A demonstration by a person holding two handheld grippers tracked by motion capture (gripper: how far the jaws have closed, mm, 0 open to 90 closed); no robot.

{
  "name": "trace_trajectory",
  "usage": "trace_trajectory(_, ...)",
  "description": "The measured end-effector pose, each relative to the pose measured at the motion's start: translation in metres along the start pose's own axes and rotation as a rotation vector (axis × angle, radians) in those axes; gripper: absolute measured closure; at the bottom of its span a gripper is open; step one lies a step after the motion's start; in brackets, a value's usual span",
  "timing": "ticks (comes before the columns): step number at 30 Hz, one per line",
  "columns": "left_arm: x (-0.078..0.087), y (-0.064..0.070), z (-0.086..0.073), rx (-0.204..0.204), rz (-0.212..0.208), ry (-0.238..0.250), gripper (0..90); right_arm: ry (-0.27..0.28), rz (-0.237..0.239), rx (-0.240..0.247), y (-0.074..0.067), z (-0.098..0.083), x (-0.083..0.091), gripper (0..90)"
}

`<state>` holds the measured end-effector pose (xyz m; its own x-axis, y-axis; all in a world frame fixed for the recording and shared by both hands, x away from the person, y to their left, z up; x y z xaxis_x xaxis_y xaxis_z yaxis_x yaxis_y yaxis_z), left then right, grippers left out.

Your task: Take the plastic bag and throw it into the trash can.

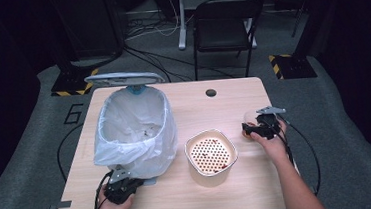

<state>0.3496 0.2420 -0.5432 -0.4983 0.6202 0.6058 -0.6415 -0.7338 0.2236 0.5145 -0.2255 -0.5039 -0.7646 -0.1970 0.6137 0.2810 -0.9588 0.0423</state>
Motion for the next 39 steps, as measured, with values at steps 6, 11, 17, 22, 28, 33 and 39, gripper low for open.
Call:
trace_trajectory(6, 0.000, 0.000, 0.000, 0.000, -0.001, 0.001, 90.0, -0.001, -0.010, 0.001, 0.001, 0.000, -0.001, 27.5)
trace_trajectory(11, 0.000, 0.000, 0.000, 0.000, -0.002, 0.001, 90.0, -0.001, -0.011, 0.008, 0.002, 0.000, 0.000, 28.5)
trace_trajectory(17, 0.000, 0.000, 0.000, 0.000, -0.002, 0.001, 90.0, 0.004, -0.013, 0.031, 0.000, 0.000, 0.002, 30.6)
trace_trajectory(22, 0.000, 0.000, 0.000, 0.000, -0.003, 0.001, 90.0, 0.000, -0.010, 0.062, -0.006, 0.000, 0.006, 33.0)
trace_trajectory(28, 0.000, 0.000, 0.000, -0.001, -0.003, 0.001, 90.0, 0.017, -0.003, 0.082, -0.012, 0.000, 0.010, 35.6)
trace_trajectory(33, 0.000, 0.000, 0.000, 0.000, -0.003, 0.000, 90.0, 0.023, 0.014, 0.071, -0.015, -0.003, 0.014, 36.4)
trace_trajectory(39, 0.000, 0.000, 0.000, 0.002, -0.001, -0.003, 90.0, 0.027, 0.036, 0.067, -0.016, -0.006, 0.024, 37.0)
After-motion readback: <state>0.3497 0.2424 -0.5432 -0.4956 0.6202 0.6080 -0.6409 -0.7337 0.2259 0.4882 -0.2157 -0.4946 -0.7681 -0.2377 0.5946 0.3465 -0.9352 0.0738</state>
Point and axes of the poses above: each handheld gripper's, and its own axes: x roughly backward along the jaws, z roughly out of its top, y roughly to its right, the point moved 4 cm from there along -x, roughly forward along the jaws, and after that the axes turned 5 degrees about -z, right-handed, at the moved point
